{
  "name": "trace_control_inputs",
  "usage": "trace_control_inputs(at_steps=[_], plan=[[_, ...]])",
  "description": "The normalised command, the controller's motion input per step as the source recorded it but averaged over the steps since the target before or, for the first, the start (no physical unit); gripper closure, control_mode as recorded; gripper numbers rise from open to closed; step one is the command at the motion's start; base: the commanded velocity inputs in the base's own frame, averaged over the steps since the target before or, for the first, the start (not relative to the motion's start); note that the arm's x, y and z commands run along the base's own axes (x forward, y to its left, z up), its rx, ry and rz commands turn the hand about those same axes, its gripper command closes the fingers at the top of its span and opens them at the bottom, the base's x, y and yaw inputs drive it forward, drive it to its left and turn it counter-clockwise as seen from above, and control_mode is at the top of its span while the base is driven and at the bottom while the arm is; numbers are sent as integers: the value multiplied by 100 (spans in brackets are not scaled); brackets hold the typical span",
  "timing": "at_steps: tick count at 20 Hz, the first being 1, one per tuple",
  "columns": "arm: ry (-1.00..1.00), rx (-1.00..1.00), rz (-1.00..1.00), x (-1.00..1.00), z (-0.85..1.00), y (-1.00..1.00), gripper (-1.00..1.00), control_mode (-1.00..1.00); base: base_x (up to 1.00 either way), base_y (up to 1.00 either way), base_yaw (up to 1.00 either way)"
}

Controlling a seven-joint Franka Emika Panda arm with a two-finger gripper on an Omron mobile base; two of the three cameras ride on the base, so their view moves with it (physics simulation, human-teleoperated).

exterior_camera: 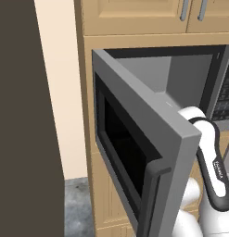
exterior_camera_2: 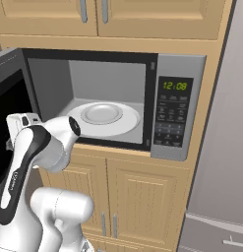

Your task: Pick the chicken drumstick from the counter and place it in the microwave. Then turn on the microwave.

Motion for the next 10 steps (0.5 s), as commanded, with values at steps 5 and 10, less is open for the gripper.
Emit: trace_control_inputs(at_steps=[5,10], plan=[[-9,10,-16,0,-42,29,100,-100,0,0,0],[-8,10,-16,3,-44,29,100,-100,0,0,0]])
